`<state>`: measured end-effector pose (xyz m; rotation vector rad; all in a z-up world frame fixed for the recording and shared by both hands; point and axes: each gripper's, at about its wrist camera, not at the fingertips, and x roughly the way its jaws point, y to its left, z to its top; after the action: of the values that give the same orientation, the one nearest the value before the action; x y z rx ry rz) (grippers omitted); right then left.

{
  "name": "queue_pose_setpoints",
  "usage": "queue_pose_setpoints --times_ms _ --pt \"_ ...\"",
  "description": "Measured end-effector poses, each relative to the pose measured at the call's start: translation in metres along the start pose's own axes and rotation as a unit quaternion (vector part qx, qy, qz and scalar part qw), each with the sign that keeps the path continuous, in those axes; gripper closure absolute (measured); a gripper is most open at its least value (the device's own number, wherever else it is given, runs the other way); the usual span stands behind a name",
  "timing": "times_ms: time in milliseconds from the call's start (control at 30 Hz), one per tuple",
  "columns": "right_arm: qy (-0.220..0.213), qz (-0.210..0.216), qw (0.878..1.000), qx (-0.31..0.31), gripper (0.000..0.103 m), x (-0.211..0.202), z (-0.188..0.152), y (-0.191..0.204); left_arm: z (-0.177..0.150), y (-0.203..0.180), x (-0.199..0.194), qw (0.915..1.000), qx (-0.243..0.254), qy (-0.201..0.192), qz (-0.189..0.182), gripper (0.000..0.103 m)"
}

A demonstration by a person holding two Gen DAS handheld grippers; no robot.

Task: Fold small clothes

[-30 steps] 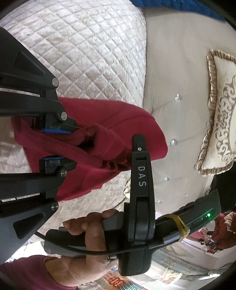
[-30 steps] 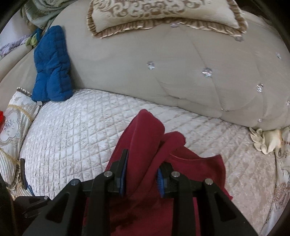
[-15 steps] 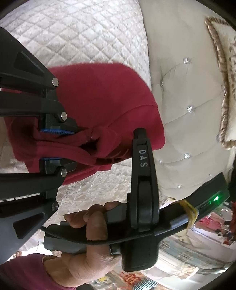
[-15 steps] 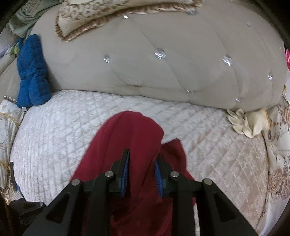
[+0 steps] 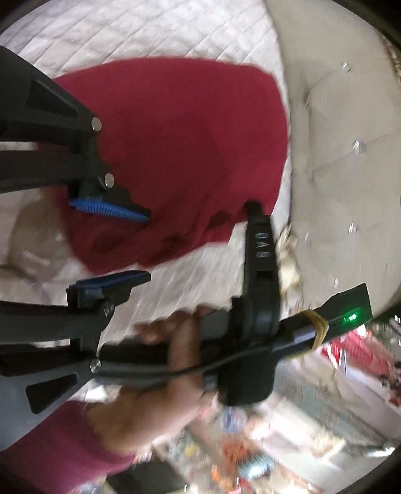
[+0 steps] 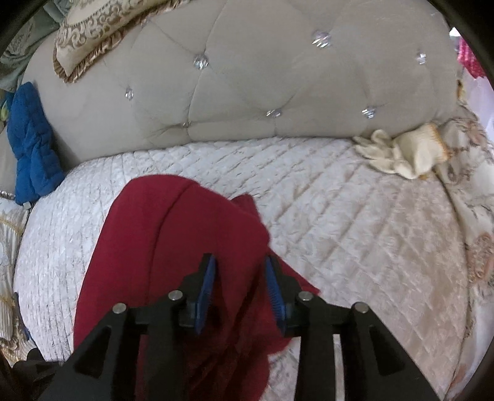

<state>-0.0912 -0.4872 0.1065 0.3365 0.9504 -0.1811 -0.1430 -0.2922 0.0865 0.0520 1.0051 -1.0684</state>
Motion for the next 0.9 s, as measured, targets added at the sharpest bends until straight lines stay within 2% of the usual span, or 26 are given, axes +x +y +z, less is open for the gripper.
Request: queue_pose_setpoints --times_ms 100,167,200,267,333,400,500,600,633,733,800,900 --pt "-0.013 0.030 0.999 0.032 0.052 -0.024 -0.010 -0.006 -0.013 0.004 -0.023 0.9996 0.028 -0.005 0.003 0.087" --pt "-0.021 0.063 0.996 0.051 0.041 -0.040 -0.021 -0.009 -0.020 0.013 -0.040 0.9995 0.029 -0.010 0.003 0.087" --pt "-0.023 0.081 0.995 0.060 0.039 -0.047 -0.028 -0.009 -0.022 0.017 -0.047 0.9994 0.030 -0.015 0.005 0.087" --pt "-0.023 0.116 0.990 0.075 0.034 -0.056 -0.042 -0.007 -0.024 0.025 -0.058 0.9985 0.038 -0.026 0.030 0.087" --pt "-0.014 0.143 0.986 0.082 0.031 -0.057 -0.055 0.000 -0.027 0.031 -0.059 0.9969 0.044 -0.034 0.056 0.087" --pt "0.005 0.155 0.985 0.081 0.031 -0.053 -0.068 0.011 -0.028 0.040 -0.056 0.9960 0.030 -0.032 0.078 0.087" --pt "0.030 0.158 0.984 0.074 0.030 -0.044 -0.083 0.028 -0.032 0.056 -0.053 0.9956 0.007 -0.034 0.087 0.087" --pt "0.031 0.152 0.985 0.081 0.027 -0.031 -0.086 0.032 -0.034 0.058 -0.051 0.9949 -0.004 -0.032 0.096 0.087" --pt "0.030 0.145 0.986 0.074 0.030 -0.028 -0.087 0.034 -0.033 0.060 -0.048 0.9947 -0.008 -0.029 0.099 0.087" --pt "0.013 0.098 0.994 0.042 0.087 -0.032 -0.089 0.035 -0.035 0.061 -0.053 0.9940 -0.016 -0.026 0.105 0.087" --pt "-0.006 0.088 0.996 0.021 0.087 -0.045 -0.094 0.032 -0.037 0.060 -0.058 0.9938 -0.015 -0.030 0.105 0.087" --pt "-0.007 0.049 0.999 0.003 0.088 -0.047 -0.105 0.026 -0.038 0.061 -0.054 0.9933 -0.017 -0.028 0.111 0.087"
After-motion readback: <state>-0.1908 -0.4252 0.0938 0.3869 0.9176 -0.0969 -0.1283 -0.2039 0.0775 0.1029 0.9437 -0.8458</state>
